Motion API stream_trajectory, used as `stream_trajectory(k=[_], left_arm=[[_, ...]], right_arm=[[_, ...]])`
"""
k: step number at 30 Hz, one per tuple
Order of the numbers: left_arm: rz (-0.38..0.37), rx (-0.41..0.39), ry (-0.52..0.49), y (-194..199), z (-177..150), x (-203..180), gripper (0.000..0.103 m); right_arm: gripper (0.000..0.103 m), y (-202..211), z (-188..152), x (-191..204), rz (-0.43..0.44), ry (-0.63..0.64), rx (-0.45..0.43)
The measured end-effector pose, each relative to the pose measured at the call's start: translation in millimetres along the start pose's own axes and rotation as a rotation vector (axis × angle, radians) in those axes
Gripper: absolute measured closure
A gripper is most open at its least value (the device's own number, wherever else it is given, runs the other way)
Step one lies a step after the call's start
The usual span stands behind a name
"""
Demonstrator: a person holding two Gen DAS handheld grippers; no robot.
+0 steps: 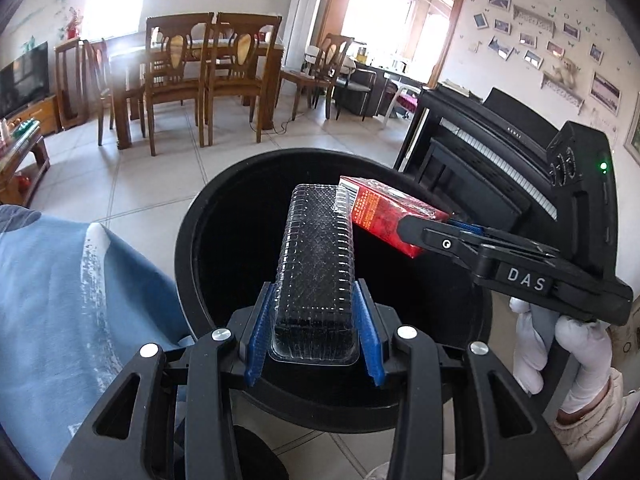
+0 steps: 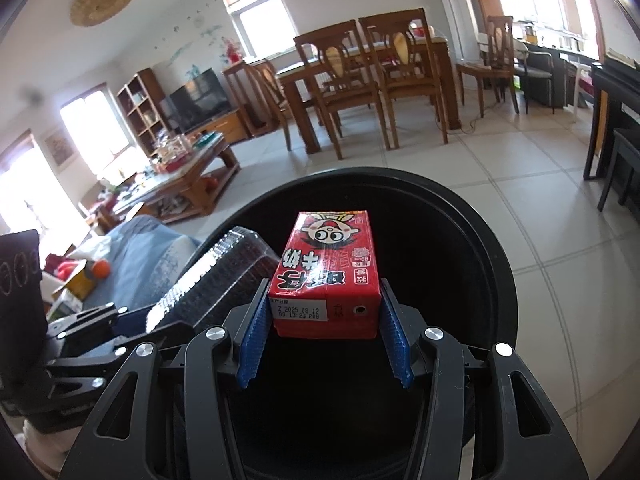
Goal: Collect trash
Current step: 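Carry tray and red carton to the black bin and release both, then return both tools to the table and grasp the next items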
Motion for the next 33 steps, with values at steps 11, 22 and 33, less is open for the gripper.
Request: stream_trajectory(k=[11, 22, 33], left_arm=[[0.028, 0.036, -0.018, -11, 3, -3, 0.061], [0.045, 0.018, -0.035, -4, 5, -6, 0.054], [0.139, -0.125, -0.083, 37, 20, -1, 0.007]], right_arm=[[0.052, -9, -1, -3, -0.018, -0.022, 0.011], [0.034, -7, 6, -3, -0.016, -0.038, -0.012], [0.006, 3, 16, 11, 0.005, -0.046, -0.07]])
Point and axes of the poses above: each gripper's, at about its wrist camera, not at the fingertips, and y roughly against the way its jaws point, x to its left, z to its top, the point moved 9 cm from there along -y, roughly the way its jaws point, and after that the axes turned 7 degrees about z, right-handed, at the moved point
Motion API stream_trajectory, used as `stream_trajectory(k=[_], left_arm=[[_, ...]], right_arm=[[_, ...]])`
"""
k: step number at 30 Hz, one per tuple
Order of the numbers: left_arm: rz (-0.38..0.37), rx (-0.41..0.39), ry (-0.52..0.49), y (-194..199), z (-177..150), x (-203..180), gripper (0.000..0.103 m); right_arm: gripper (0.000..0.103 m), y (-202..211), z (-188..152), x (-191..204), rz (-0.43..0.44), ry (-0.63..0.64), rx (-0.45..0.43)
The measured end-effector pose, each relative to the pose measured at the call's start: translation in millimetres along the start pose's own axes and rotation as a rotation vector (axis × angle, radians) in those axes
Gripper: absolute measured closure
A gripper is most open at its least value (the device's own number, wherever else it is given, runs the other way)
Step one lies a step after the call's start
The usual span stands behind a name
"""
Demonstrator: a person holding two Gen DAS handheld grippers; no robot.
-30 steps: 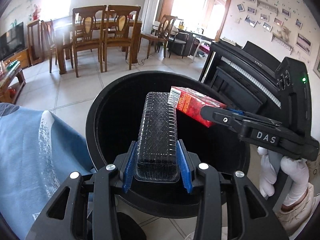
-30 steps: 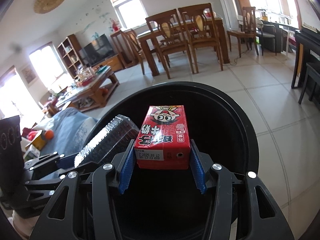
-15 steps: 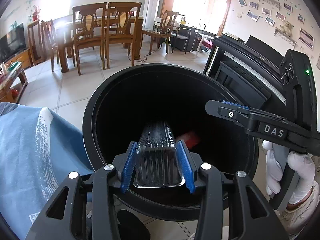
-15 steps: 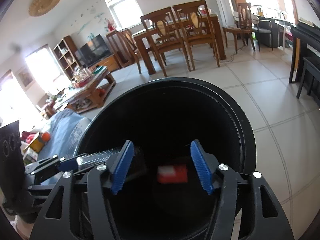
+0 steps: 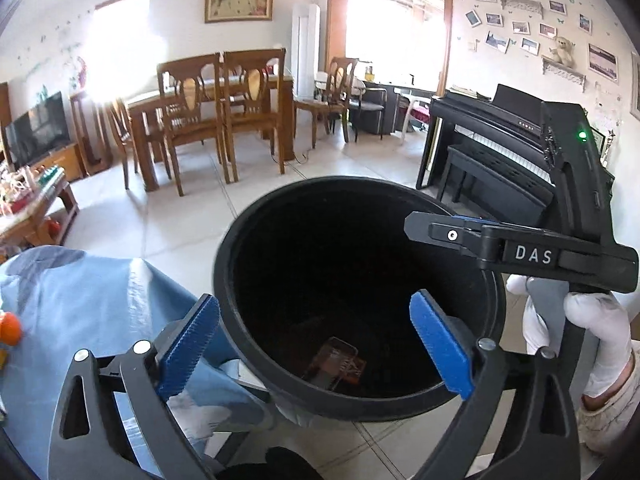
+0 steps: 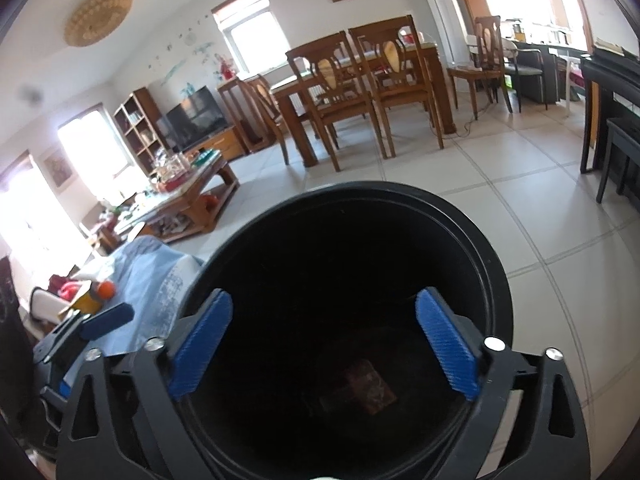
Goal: Collect trash
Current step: 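Return both tools to the table and grasp the next items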
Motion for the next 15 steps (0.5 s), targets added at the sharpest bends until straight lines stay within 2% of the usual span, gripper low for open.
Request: stream_trajectory(k=[10, 15], left_arm=[[0.061, -0.022, 0.063, 37, -17, 41, 0.005], [0.125, -0.033, 0.123, 62, -32, 77, 0.005]], right_arm=[[0.005, -9, 2, 51, 0.017, 0.076, 0.009], [0.005, -22, -6, 105, 0.065, 0.183, 0.04]])
Point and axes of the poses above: each gripper's, at about its wrist camera, not at the fingertips, and y roughly against the way its jaws point, x to its left, z to its top, the point moved 9 cm from there along -y, roughly the way its jaws point, and after that the axes turned 7 degrees about z, right-handed, at the moved point
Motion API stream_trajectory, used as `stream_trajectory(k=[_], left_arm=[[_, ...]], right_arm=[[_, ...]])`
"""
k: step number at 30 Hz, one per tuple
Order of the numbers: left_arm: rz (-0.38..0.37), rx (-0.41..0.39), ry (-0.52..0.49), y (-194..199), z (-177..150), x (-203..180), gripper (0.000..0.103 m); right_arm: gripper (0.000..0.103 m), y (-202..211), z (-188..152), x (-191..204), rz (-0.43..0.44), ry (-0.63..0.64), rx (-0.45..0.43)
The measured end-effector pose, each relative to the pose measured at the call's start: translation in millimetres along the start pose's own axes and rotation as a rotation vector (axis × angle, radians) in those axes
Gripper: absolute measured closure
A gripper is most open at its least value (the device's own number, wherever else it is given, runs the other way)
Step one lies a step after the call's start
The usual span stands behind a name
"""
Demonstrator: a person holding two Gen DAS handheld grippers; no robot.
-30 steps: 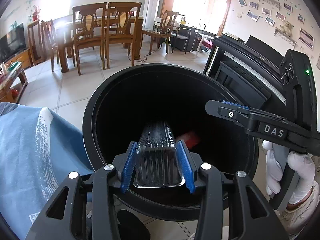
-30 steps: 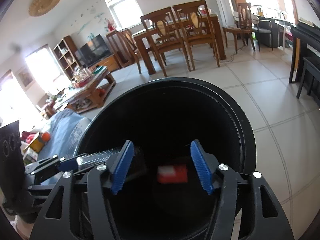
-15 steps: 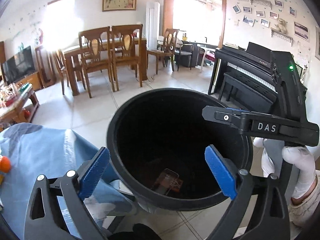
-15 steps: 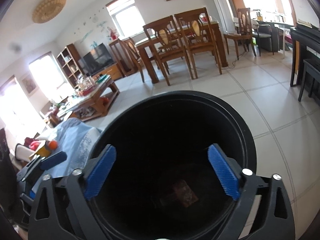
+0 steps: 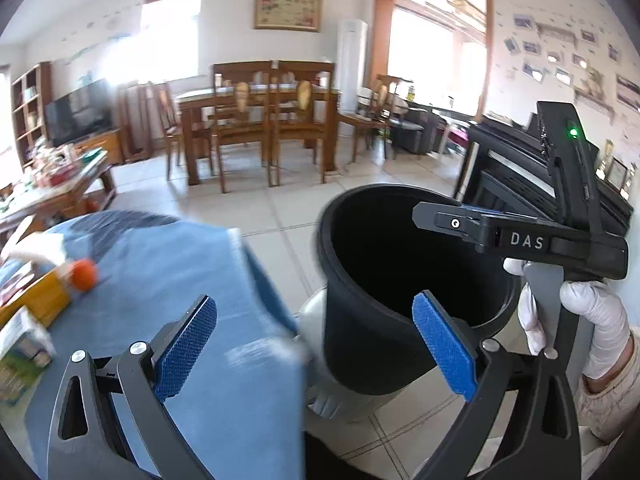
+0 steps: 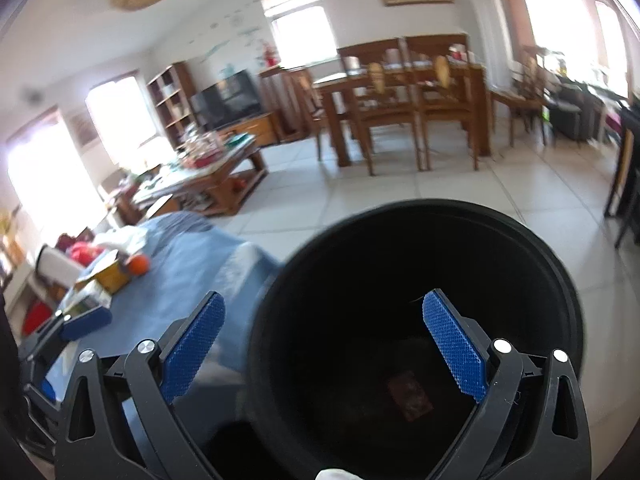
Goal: Collect trash
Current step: 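Return both tools to the table and grasp the next items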
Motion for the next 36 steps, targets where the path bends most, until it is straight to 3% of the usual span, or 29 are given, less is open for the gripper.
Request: stream_trajectory(k=[7, 14, 19, 24, 28, 30, 36], left_arm=[[0.104, -0.022, 0.099, 32, -9, 70, 0.005], [0.226, -0.035, 0.274, 77, -45, 172, 0.005], [0.342, -0.032, 0.432, 108, -66, 255, 0.005], [0.44, 0.06, 0.489, 110, -89, 319, 0.006], [0.435, 0.146, 0.518, 92, -96, 348, 0.006], [0.428, 0.177, 0.512, 87, -107, 357, 0.006], [0.403, 0.252, 0.491, 68, -131, 370, 0.009]], right_arm=[[0.005, -29, 3, 92, 0.134, 0.126, 0.031], [0.005, -59, -8, 206, 0.349, 0.3, 0.066], [0.006, -80, -22, 284, 0.458, 0.515, 0.103], [0.007, -98, -48, 371, 0.576, 0.864, 0.163], [0.025, -123, -74, 413, 0.66, 1.053, 0.285], [0.028, -140, -81, 422, 0.67, 1.124, 0.347], [0.028, -185, -85, 434, 0.656, 1.212, 0.441]])
Point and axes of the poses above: each gripper's, at about its wrist camera, not at the fingertips, and y roughly against the way its jaws point, x to its left, z to its top, the point moved 9 cm from there along -y, roughly the way its jaws point, and after that the axes turned 7 degrees about z, right-handed, at the moved point
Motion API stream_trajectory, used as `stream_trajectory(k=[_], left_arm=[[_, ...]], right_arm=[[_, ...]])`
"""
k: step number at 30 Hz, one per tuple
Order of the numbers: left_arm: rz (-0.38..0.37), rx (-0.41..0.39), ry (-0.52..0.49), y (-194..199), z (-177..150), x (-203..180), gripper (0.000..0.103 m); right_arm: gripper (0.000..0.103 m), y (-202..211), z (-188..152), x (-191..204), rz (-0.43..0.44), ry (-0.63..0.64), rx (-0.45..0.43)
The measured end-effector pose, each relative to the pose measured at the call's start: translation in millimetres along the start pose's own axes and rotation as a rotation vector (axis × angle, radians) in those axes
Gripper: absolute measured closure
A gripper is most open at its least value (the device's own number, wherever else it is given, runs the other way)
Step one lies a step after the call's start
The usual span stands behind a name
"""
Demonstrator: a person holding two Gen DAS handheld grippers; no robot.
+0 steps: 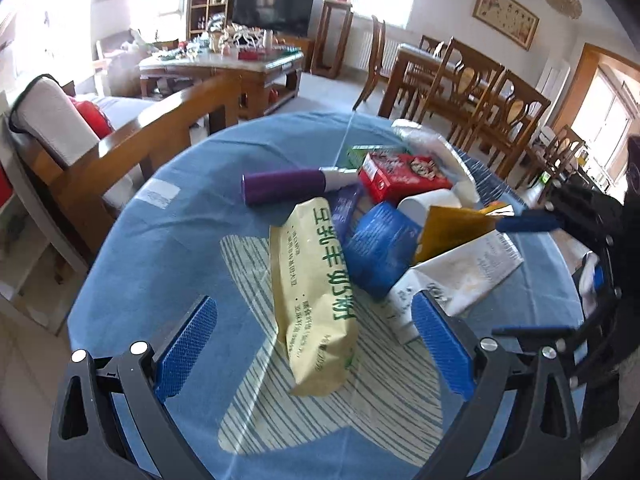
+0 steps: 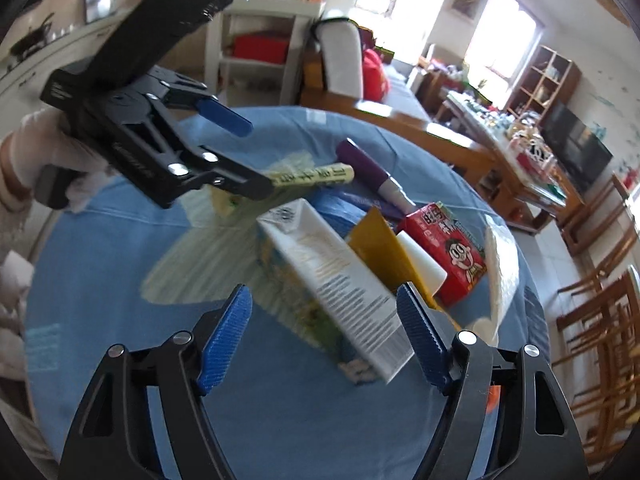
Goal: Collect trash
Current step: 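Return both tools to the table and grasp the next items, then drop the beige wrapper from left tool while right tool drops white milk carton into bin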
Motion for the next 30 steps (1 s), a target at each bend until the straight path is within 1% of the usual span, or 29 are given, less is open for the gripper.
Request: stream_trajectory(k=[1, 3, 4, 6, 7, 9, 10, 11, 12, 13, 14, 15, 16, 17, 19, 20, 22, 25, 26, 30], left_arm=[[-0.006, 0.016, -0.002, -4, -2, 1, 0.01], [-0.001, 0.043, -0.007, -12, -7, 4, 0.017], [0.0, 0.05, -0.006, -14, -9, 7, 0.018], [-0.005, 0.066, 0.001, -16, -13, 11, 0.025], [-0.01, 0.071, 0.006, -18, -14, 14, 0.027], [-0.001, 0.062, -0.003, -18, -13, 16, 0.032], [0.008, 0.06, -0.008, -19, -13, 18, 0.034], [0.021, 0.056, -0.017, -18, -12, 18, 0.041], [0.04, 0.05, -0.028, -18, -12, 20, 0.047], [0.044, 0.048, -0.029, -18, -11, 21, 0.049], [0.042, 0.046, -0.028, -18, -11, 21, 0.055], [0.035, 0.045, -0.025, -17, -10, 22, 0.065], [0.027, 0.044, -0.021, -16, -10, 23, 0.069], [0.017, 0.044, -0.016, -16, -11, 23, 0.077], [-0.005, 0.041, -0.005, -13, -11, 24, 0.086], [-0.011, 0.037, -0.001, -11, -11, 24, 0.091], [-0.033, 0.009, 0.012, -2, -12, 23, 0.091], [-0.083, -0.048, 0.032, 16, -10, 16, 0.091], [-0.099, -0.075, 0.035, 25, -10, 13, 0.091], [-0.154, -0.157, 0.059, 54, -6, -1, 0.091]], right_arm=[[0.028, -6, 1, 2, 0.003, 0.002, 0.01], [0.028, -13, 2, 0, 0.014, 0.015, 0.037], [0.028, -16, 1, 1, 0.025, 0.02, 0.045], [0.028, -25, 1, -1, 0.04, 0.02, 0.066], [0.029, -25, -3, -3, 0.039, 0.021, 0.071], [0.033, -28, -3, -4, 0.027, 0.017, 0.074], [0.038, -28, -4, -4, 0.042, -0.002, 0.073], [0.042, -28, -5, -4, 0.068, -0.035, 0.072], [0.051, -29, -7, -3, 0.095, -0.061, 0.079], [0.059, -32, -8, -2, 0.118, -0.077, 0.089], [0.06, -33, -12, 1, 0.136, -0.096, 0.104], [0.06, -34, -15, 2, 0.128, -0.104, 0.109], [0.06, -33, -17, 3, 0.12, -0.121, 0.106], [0.06, -30, -19, 5, 0.126, -0.149, 0.102], [0.061, -25, -22, 10, 0.143, -0.201, 0.092], [0.061, -20, -24, 12, 0.149, -0.233, 0.075], [0.061, -11, -26, 17, 0.166, -0.295, 0.034], [0.061, 9, -29, 26, 0.194, -0.393, -0.066], [0.061, 21, -31, 27, 0.2, -0.441, -0.119], [0.061, 63, -41, 28, 0.189, -0.558, -0.275]])
Point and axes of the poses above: each gripper's, at about its wrist camera, not at the fingertips, and y roughly against the way its jaws point, x to its left, z to its top, the point moved 9 cm from there along -y, roughly the way its jaws point, and after that the axes turned 7 degrees about z, right-handed, at the moved point
